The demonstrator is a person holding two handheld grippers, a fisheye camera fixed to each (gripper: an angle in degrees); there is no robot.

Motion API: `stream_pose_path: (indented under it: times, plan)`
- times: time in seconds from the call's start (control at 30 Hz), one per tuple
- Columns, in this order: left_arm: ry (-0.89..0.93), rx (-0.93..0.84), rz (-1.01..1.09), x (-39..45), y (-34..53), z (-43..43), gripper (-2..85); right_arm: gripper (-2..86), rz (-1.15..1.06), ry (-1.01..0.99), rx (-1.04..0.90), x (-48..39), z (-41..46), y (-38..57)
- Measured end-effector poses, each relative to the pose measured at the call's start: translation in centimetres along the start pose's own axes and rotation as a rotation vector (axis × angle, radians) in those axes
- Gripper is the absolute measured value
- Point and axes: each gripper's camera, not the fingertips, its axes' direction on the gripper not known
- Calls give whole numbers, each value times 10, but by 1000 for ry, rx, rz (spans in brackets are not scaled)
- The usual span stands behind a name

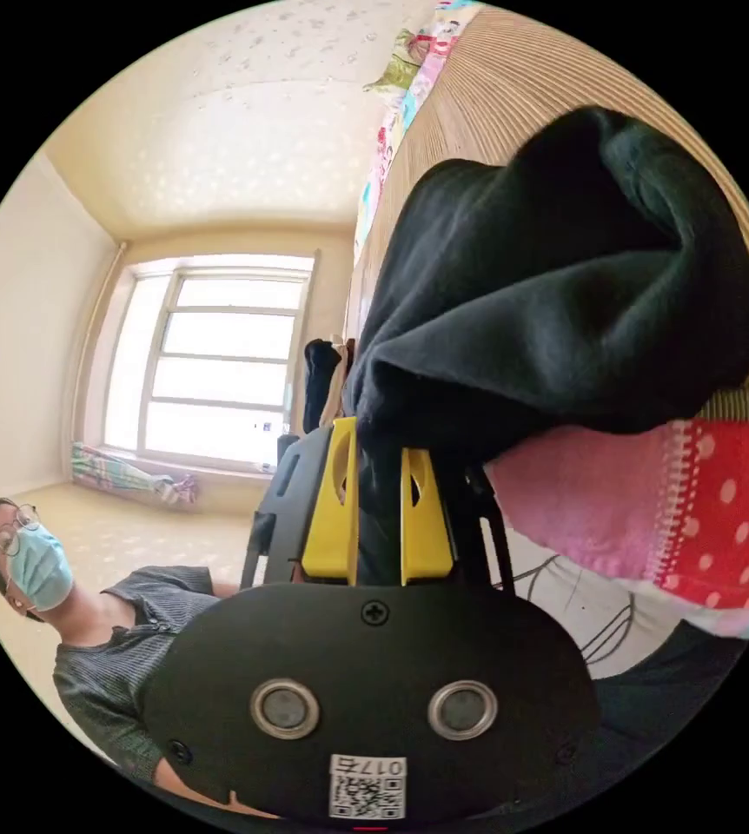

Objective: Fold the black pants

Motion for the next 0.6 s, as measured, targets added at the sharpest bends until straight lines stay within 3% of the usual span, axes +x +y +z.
stream_pose_path:
  times: [0.1,0.17,0.2,0.3,0.37,0.47,0.6]
  plan:
    - [124,-176,107,27,4,34,105,64,-72,194,22,-29,-25,-47]
    - [287,-395,251,59,11,68,65,57,9,237,149,-28,-60,-58]
    - [312,-412,276,65,14,70,62,45,62,220,264,-29,-90,-54]
    - [291,-248,274,62,20,35,102,47,15,96,454,-46,-152,-18]
    - [163,-53,172,30,11,-12,127,61,0,64,439,-56,-168,3]
    - [133,103,18,-25,-4,-52,154,112,31,73,277,-63,-165,35]
    - [146,139,-102,-75,-22,-72,206,188,109,-20,64,-60,-129,70]
